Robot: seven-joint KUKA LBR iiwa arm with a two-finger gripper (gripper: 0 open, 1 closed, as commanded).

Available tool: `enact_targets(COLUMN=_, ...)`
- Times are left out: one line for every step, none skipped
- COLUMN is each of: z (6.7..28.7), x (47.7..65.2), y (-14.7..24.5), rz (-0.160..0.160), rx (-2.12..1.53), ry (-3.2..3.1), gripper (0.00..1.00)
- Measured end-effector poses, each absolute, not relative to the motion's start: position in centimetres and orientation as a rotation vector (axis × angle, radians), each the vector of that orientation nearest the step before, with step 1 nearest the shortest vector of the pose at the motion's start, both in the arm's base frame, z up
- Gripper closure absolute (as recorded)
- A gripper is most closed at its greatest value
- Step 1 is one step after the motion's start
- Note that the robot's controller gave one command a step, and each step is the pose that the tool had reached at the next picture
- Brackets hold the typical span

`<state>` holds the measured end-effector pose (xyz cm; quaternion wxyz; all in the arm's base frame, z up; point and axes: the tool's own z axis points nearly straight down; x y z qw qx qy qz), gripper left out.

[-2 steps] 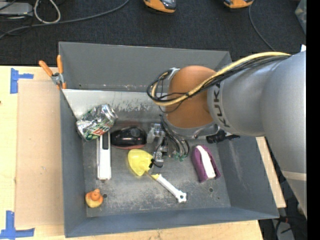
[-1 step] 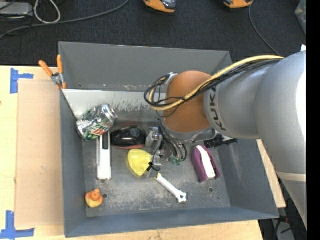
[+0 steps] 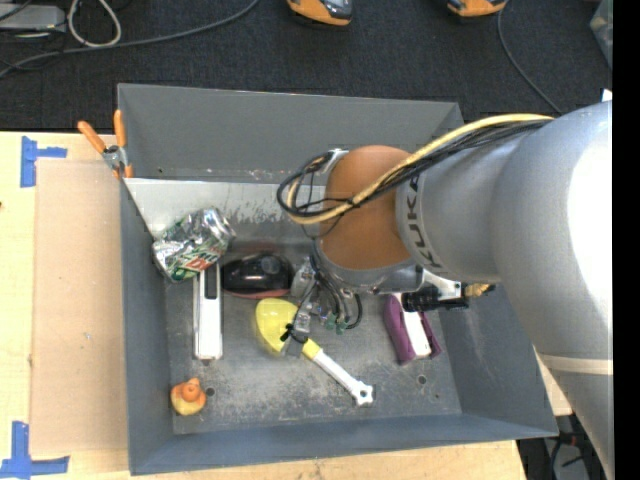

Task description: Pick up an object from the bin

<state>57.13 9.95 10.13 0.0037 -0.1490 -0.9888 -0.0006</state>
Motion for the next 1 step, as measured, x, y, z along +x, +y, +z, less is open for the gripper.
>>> enact_targets(z=6.88, x=57.15, y=9.59, rz=-0.003, rx=-0.729, ry=-3.052, gripper=0.00)
